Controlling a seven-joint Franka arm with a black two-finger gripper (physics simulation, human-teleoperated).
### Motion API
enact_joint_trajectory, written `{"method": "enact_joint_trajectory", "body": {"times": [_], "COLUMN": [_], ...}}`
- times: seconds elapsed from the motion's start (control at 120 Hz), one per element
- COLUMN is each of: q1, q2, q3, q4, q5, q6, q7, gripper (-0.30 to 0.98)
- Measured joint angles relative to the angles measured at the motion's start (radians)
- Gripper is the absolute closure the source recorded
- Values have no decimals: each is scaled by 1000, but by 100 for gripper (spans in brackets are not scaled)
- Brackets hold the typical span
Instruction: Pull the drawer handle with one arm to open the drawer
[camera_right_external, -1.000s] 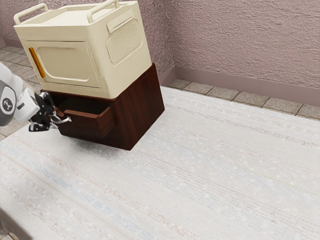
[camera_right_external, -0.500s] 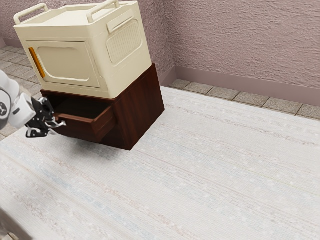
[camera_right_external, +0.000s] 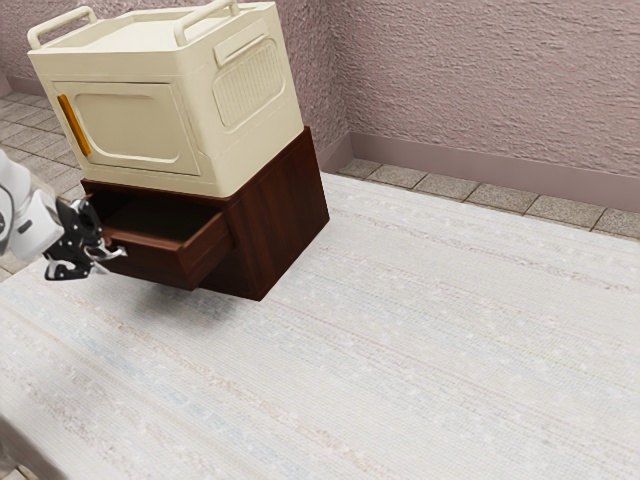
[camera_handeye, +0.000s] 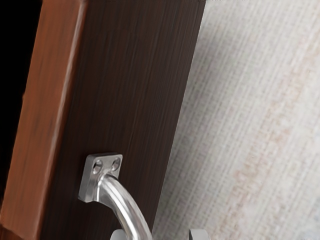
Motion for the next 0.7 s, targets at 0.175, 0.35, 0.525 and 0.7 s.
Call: {"method": "enact_joint_trajectory", "body": {"times": [0.175, 0.35, 0.525, 0.7], "q1": [0, 1, 1, 1], "q2": [-28, -45, -85, -156], "q3": [26, 29, 29, 56], "q4": [-18, -38, -71, -82], "q5": [2, 2, 2, 5], "q6": [-9, -13, -20, -43], "q7": [3, 5, 9, 13], "gripper": [60, 60, 62, 60]}}
